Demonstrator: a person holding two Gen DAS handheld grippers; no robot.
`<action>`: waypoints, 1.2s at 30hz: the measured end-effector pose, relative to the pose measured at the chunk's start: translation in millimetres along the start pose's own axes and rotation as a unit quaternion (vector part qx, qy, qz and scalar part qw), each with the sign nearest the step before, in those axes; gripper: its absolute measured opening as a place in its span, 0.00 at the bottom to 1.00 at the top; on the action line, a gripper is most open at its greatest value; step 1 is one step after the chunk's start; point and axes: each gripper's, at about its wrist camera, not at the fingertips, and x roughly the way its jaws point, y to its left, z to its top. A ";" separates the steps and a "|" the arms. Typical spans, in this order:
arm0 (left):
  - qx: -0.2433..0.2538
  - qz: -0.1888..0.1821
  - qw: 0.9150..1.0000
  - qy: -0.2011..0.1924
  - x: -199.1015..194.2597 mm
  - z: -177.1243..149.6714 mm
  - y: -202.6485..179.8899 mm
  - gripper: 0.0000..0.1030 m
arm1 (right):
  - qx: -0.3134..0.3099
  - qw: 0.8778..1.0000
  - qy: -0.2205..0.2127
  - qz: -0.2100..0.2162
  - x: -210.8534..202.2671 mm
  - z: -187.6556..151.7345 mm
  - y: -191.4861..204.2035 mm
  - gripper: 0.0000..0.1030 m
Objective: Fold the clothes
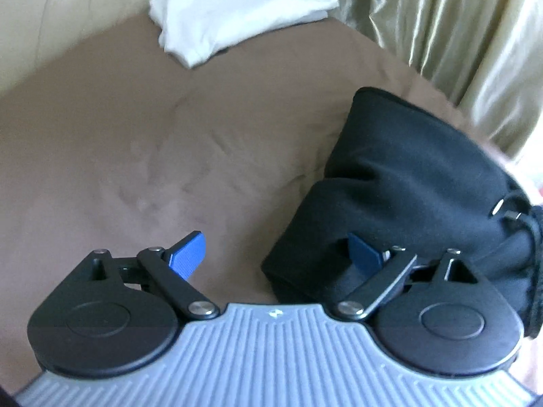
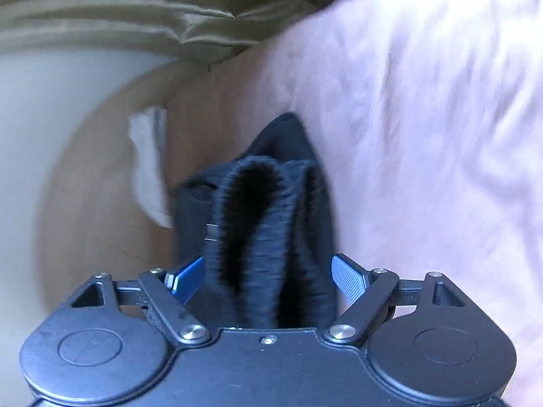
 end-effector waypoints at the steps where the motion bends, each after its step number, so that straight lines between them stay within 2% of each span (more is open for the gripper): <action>1: -0.017 -0.015 1.000 0.000 2.3 -2.5 7.4 0.94 | -0.016 1.000 -0.005 -0.010 3.2 -3.1 3.3 0.84; 3: -0.048 -0.041 0.998 -0.003 7.1 -8.5 20.6 0.97 | -0.027 1.000 -0.006 -0.014 12.9 -7.1 5.9 0.84; 7: -0.058 -0.029 0.998 -0.006 33.1 -28.2 29.2 1.00 | 0.006 0.999 -0.023 -0.027 29.5 -19.6 6.2 0.84; 9: -0.081 -0.047 0.996 -0.009 39.9 -30.6 34.1 1.00 | 0.005 0.999 -0.031 -0.035 34.4 -27.7 10.3 0.84; 13: -0.097 -0.070 0.992 -0.031 34.8 -26.9 41.8 1.00 | 0.006 0.999 -0.014 -0.043 39.1 -31.8 7.5 0.84; 16: -0.148 -0.076 0.982 -0.087 18.5 -25.9 55.4 1.00 | 0.028 0.999 0.007 -0.035 41.0 -37.2 -6.2 0.87; 18: -0.176 -0.110 0.974 -0.095 17.0 -27.0 61.8 1.00 | 0.028 0.998 0.021 -0.042 46.1 -37.8 -11.9 0.90; 23: -0.158 -0.141 0.975 -0.070 38.3 -30.8 47.3 1.00 | 0.006 1.000 0.011 -0.025 67.2 -38.6 -4.5 1.00; 26: -0.147 -0.160 0.975 -0.055 51.1 -33.0 38.6 1.00 | -0.012 1.000 0.005 -0.028 74.7 -36.5 8.8 1.00; 28: -0.139 -0.172 0.974 -0.045 59.6 -34.5 32.8 1.00 | -0.028 0.999 0.000 -0.032 77.5 -34.2 11.9 0.97; 30: -0.132 -0.184 0.973 -0.035 68.1 -36.0 27.0 1.00 | -0.043 0.998 -0.005 -0.036 80.3 -31.8 15.1 0.84; 31: -0.129 -0.190 0.973 -0.033 71.1 -35.8 24.3 0.98 | -0.051 0.998 -0.008 -0.038 81.7 -30.6 16.7 0.78; 32: -0.127 -0.194 0.972 -0.040 71.6 -33.6 22.2 0.81 | -0.059 0.997 -0.010 -0.040 83.1 -29.5 18.3 0.64; 33: -0.117 -0.195 0.972 -0.050 68.9 -32.0 18.8 0.71 | -0.067 0.997 -0.013 -0.042 84.5 -28.3 19.9 0.54; 34: -0.093 -0.189 0.975 -0.067 59.9 -31.5 12.9 0.64 | -0.078 0.996 -0.016 -0.045 85.3 -27.4 22.9 0.51; 35: -0.068 -0.182 0.977 -0.084 51.0 -31.0 7.1 0.52 | -0.104 0.993 -0.020 -0.049 82.6 -28.0 32.6 0.47; 36: -0.043 -0.175 0.978 -0.101 42.1 -30.5 1.2 0.47 | -0.131 0.990 -0.024 -0.050 79.8 -28.6 42.8 0.46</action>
